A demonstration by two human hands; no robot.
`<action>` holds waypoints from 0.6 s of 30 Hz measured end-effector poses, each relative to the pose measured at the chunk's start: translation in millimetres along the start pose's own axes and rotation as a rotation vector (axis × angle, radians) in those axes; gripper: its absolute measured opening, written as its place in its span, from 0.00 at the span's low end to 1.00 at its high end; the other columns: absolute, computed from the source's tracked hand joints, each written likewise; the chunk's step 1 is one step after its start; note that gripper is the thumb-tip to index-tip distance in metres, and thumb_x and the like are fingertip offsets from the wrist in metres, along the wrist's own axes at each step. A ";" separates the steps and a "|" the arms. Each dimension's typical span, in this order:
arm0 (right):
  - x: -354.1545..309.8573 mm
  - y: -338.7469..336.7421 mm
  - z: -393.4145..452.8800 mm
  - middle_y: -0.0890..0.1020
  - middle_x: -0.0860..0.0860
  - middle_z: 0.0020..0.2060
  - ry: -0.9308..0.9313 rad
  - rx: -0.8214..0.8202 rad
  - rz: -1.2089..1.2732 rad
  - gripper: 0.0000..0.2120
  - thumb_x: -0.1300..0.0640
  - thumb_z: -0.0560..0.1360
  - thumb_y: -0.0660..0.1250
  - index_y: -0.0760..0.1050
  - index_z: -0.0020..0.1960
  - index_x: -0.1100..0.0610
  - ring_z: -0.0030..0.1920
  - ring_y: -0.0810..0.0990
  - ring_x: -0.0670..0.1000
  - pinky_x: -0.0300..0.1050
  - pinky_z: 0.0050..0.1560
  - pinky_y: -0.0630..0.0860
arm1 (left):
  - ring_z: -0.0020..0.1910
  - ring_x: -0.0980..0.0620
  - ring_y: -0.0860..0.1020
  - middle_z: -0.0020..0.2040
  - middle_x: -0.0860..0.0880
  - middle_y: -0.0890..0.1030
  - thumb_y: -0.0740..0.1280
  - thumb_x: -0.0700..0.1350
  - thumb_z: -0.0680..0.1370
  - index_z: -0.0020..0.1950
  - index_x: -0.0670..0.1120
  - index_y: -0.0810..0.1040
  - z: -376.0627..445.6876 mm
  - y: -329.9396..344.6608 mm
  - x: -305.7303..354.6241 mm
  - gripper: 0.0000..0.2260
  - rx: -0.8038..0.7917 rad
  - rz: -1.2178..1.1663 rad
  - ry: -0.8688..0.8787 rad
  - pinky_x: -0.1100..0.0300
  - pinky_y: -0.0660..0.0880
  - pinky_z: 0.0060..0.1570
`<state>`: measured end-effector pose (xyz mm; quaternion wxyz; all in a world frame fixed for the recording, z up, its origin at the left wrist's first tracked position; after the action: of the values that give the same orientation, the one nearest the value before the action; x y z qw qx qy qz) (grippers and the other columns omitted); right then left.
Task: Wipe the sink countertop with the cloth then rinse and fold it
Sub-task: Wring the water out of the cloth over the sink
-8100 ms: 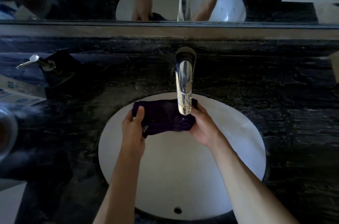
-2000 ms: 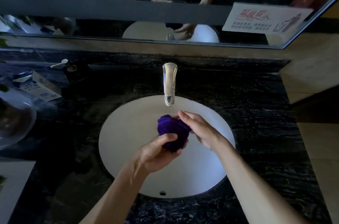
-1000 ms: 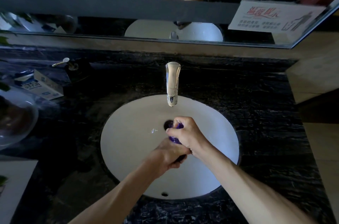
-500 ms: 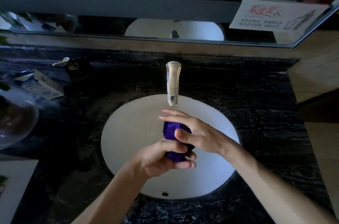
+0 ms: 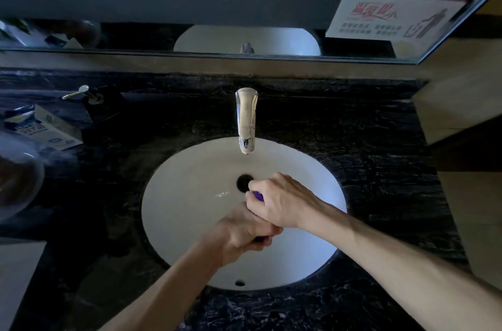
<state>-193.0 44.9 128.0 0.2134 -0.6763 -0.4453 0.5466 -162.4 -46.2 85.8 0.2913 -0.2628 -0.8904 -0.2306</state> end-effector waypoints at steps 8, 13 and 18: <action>23.4 31.3 19.0 0.73 0.51 0.31 0.269 -0.047 0.148 0.12 0.52 0.75 0.58 0.70 0.37 0.59 0.40 0.72 0.64 0.49 0.37 0.66 | 0.27 0.58 0.72 0.34 0.52 0.75 0.70 0.41 0.78 0.43 0.51 0.72 36.3 -22.6 -9.2 0.10 0.243 0.433 -0.017 0.70 0.70 0.24; 28.0 30.9 29.9 0.76 0.56 0.36 0.280 -0.055 0.174 0.14 0.50 0.77 0.57 0.68 0.39 0.59 0.41 0.75 0.65 0.53 0.39 0.71 | 0.49 0.48 0.79 0.56 0.45 0.81 0.63 0.36 0.81 0.65 0.40 0.75 33.6 -25.3 -1.3 0.13 0.229 0.577 0.058 0.63 0.67 0.34; 17.2 17.6 38.7 0.79 0.55 0.41 0.239 -0.167 0.077 0.20 0.39 0.77 0.57 0.72 0.42 0.56 0.32 0.81 0.57 0.51 0.37 0.80 | 0.51 0.51 0.84 0.49 0.49 0.86 0.84 0.42 0.64 0.53 0.46 0.82 45.4 -48.8 -5.6 0.20 0.199 0.390 0.277 0.53 0.82 0.52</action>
<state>-222.4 42.5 92.8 0.1867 -0.7686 -0.4343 0.4310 -206.0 -59.3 36.8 0.4738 -0.3656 -0.7928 -0.1153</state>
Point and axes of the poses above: each hand's wrist, its own z-axis towards the middle knuckle, its own y-axis out of the palm, x = y × z, the point moved 6 cm from there along z, towards the middle knuckle
